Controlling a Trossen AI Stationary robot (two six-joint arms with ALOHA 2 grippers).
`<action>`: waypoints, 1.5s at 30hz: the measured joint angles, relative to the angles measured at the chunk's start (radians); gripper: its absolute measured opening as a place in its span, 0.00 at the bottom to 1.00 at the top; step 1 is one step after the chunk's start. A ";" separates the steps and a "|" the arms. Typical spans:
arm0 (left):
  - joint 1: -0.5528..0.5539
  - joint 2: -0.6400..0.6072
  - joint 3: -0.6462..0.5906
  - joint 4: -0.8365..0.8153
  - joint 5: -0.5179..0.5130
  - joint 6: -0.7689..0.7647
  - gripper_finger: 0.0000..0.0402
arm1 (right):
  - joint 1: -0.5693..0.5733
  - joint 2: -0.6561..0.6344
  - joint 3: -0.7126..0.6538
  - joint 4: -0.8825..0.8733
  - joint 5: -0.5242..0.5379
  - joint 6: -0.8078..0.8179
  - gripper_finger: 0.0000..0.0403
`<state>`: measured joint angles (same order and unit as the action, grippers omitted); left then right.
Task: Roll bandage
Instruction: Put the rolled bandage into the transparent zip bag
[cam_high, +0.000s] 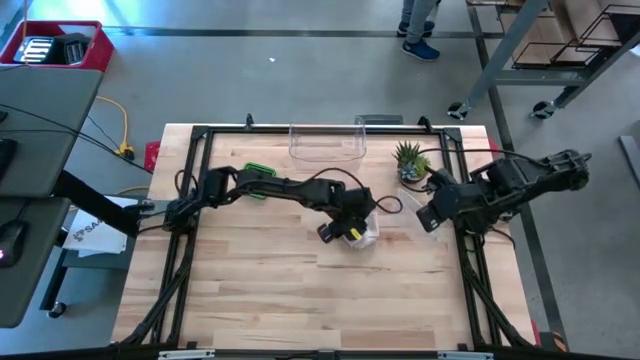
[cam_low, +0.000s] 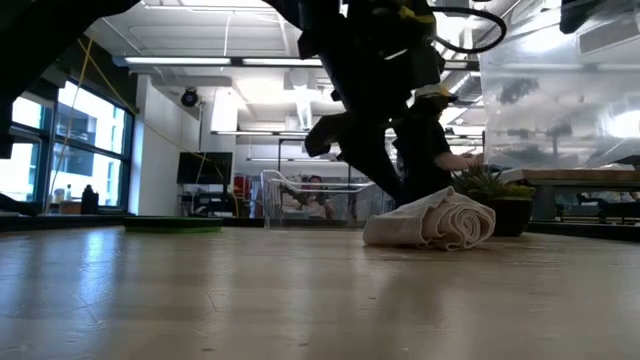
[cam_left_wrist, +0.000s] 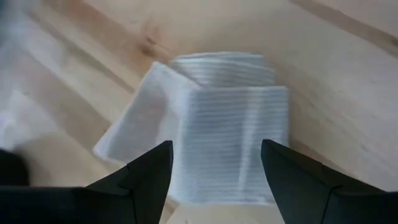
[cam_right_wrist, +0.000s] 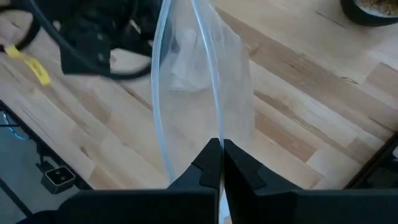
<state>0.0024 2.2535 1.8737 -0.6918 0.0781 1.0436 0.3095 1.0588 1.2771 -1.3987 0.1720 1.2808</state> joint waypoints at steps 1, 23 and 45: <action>-0.003 0.008 0.000 0.012 -0.002 0.011 0.60 | -0.006 0.000 0.000 0.002 0.000 -0.004 0.00; -0.039 0.139 0.005 0.102 -0.003 -0.091 0.48 | -0.037 0.000 0.001 0.073 -0.031 -0.025 0.00; -0.043 -0.161 -0.003 -0.174 0.184 -0.699 0.04 | -0.038 0.031 0.001 0.035 0.065 -0.047 0.00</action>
<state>-0.0409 2.0923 1.8709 -0.8661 0.2624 0.3444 0.2718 1.0899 1.2778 -1.3641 0.2365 1.2340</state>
